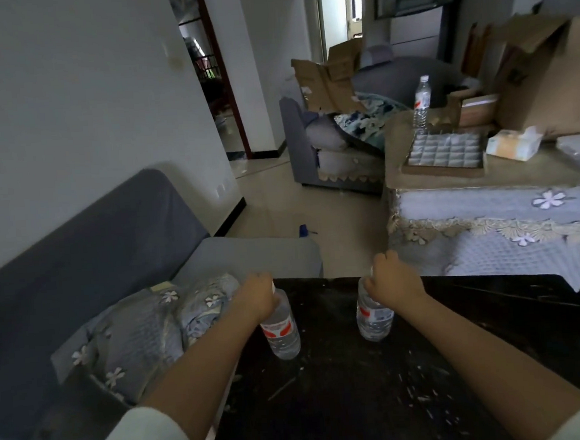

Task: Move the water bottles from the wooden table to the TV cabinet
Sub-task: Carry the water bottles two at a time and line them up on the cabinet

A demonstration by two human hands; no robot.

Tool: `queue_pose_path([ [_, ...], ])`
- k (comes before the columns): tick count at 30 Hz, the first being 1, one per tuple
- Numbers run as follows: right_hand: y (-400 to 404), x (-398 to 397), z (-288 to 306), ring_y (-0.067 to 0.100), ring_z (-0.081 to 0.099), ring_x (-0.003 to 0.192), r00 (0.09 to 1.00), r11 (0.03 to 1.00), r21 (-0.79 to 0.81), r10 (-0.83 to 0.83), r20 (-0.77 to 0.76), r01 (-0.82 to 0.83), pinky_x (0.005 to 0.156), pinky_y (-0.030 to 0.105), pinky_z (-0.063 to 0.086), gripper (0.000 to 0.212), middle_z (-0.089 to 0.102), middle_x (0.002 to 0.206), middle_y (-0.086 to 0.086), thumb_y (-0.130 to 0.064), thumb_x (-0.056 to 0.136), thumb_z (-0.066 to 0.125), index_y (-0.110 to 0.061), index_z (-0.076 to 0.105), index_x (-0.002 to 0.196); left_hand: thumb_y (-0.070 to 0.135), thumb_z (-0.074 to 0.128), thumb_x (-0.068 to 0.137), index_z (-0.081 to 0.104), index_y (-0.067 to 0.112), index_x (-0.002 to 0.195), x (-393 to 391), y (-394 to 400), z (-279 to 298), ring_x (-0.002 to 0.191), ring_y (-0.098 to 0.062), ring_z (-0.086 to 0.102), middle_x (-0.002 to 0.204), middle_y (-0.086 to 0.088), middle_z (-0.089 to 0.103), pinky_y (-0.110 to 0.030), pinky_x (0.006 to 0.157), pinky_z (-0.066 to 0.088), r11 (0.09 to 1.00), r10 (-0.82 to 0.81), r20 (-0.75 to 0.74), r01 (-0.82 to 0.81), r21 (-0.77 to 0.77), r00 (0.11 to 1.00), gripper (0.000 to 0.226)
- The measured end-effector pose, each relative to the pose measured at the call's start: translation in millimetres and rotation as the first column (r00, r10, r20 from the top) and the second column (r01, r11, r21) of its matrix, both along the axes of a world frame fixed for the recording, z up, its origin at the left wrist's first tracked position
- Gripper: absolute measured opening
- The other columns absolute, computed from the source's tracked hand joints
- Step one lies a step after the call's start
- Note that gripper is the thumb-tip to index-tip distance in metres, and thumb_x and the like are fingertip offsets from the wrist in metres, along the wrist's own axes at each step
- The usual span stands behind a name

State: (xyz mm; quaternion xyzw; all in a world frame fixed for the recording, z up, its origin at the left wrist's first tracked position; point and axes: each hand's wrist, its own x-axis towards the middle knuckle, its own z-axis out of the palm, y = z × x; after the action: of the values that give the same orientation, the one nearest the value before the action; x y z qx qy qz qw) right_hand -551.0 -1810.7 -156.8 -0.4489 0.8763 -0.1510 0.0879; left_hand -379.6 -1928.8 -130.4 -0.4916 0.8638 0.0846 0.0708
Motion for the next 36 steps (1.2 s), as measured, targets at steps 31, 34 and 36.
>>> queue_pose_path([
  [31, 535.8, 233.6, 124.2, 0.018, 0.05, 0.083, 0.533, 0.525, 0.162, -0.846, -0.01, 0.835, 0.068, 0.026, 0.042, 0.013, 0.05, 0.072, -0.002, -0.023, 0.079, 0.066, -0.015, 0.056, 0.081, 0.028, 0.065, 0.084, 0.059, 0.006, 0.11, 9.9, 471.5, 82.1, 0.102, -0.026, 0.055, 0.118, -0.014, 0.059, -0.026, 0.072, 0.035, 0.186, -0.902, -0.382, 0.98, 0.075, 0.2, 0.035],
  [34, 617.2, 263.3, 118.4, 0.019, 0.05, 0.083, 0.43, 0.419, 0.186, -0.903, -0.019, 0.889, 0.071, 0.03, 0.046, 0.014, 0.055, 0.083, 0.003, -0.021, 0.079, 0.066, -0.014, 0.054, 0.079, 0.024, 0.065, 0.083, 0.062, 0.003, 0.105, 20.5, 562.7, 76.2, 0.091, -0.025, 0.054, 0.111, -0.017, 0.061, -0.026, 0.057, 0.034, 0.096, -0.891, -0.431, 0.986, 0.133, 0.145, 0.031],
  [36, 666.6, 279.0, 113.2, 0.018, 0.051, 0.084, 0.374, 0.363, 0.224, -0.928, -0.008, 0.905, 0.078, 0.032, 0.05, 0.016, 0.055, 0.085, 0.004, -0.02, 0.079, 0.066, -0.013, 0.052, 0.074, 0.023, 0.065, 0.082, 0.063, 0.004, 0.105, 24.8, 615.7, 70.4, 0.092, -0.026, 0.056, 0.098, -0.014, 0.058, -0.026, 0.055, 0.034, 0.054, -0.893, -0.432, 0.983, 0.174, 0.125, 0.031],
])
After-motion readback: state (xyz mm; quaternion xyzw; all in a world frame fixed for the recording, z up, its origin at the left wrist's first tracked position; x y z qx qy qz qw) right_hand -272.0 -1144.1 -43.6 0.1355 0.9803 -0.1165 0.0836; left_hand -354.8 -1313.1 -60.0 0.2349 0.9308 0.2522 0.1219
